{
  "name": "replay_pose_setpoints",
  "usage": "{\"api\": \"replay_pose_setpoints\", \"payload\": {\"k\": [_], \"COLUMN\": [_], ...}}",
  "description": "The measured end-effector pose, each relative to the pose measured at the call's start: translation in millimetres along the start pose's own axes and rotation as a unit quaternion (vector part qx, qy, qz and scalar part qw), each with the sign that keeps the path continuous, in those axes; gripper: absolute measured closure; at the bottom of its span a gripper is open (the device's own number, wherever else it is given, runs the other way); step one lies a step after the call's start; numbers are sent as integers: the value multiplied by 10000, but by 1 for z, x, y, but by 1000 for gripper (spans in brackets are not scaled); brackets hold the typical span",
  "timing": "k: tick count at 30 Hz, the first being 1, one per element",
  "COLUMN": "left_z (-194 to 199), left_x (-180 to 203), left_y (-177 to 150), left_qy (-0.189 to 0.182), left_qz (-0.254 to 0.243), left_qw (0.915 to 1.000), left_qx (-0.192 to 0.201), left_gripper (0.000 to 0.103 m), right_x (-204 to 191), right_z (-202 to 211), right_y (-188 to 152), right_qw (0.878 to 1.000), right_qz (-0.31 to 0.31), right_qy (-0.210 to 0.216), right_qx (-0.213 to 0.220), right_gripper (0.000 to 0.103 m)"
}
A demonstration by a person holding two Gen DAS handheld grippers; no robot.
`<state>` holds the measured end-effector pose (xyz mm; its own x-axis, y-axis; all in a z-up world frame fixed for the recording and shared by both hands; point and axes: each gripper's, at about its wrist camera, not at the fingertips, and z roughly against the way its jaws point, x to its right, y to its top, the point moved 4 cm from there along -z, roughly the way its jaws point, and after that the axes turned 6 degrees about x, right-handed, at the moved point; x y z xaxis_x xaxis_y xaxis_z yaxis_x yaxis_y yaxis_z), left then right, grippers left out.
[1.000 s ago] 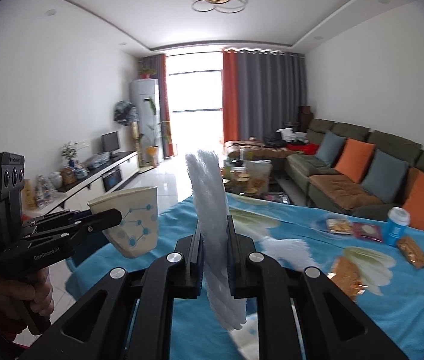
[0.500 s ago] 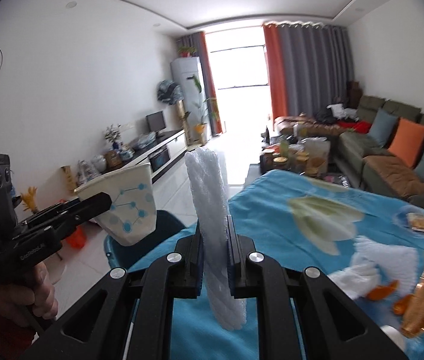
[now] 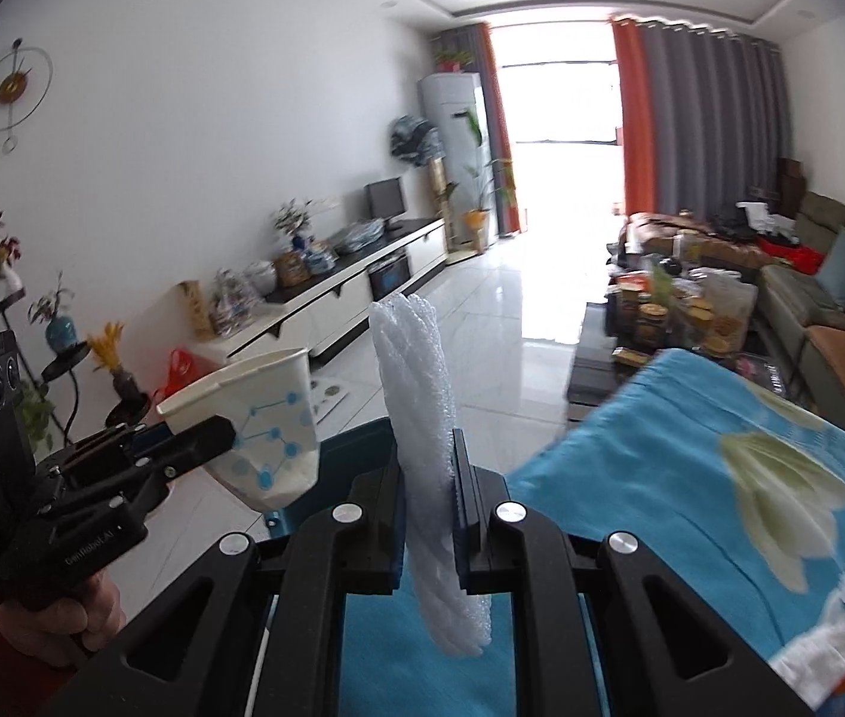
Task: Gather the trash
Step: 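Carry the paper cup and foam net over the teal bin with both tools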
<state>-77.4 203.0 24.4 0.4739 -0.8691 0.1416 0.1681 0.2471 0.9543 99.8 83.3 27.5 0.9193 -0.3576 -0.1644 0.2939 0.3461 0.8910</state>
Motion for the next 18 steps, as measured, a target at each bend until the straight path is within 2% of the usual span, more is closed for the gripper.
{"api": "replay_pose_setpoints", "payload": {"k": [3, 7, 18], "left_z": [5, -24, -53], "left_x": [-16, -28, -58], "left_y": [0, 11, -18], "left_qy": [104, 211, 423], "left_qz": [20, 64, 247], "left_qw": [9999, 9997, 9973], "left_qx": [-35, -116, -552], "left_gripper": [81, 81, 81], "right_x": [-10, -21, -33], "right_z": [-19, -42, -103], "right_y": [3, 4, -13], "right_qw": [9998, 9989, 9937], "right_qz": [28, 67, 0], "right_qy": [188, 366, 581], "right_qx": [-116, -296, -962], "right_gripper": [92, 92, 92]}}
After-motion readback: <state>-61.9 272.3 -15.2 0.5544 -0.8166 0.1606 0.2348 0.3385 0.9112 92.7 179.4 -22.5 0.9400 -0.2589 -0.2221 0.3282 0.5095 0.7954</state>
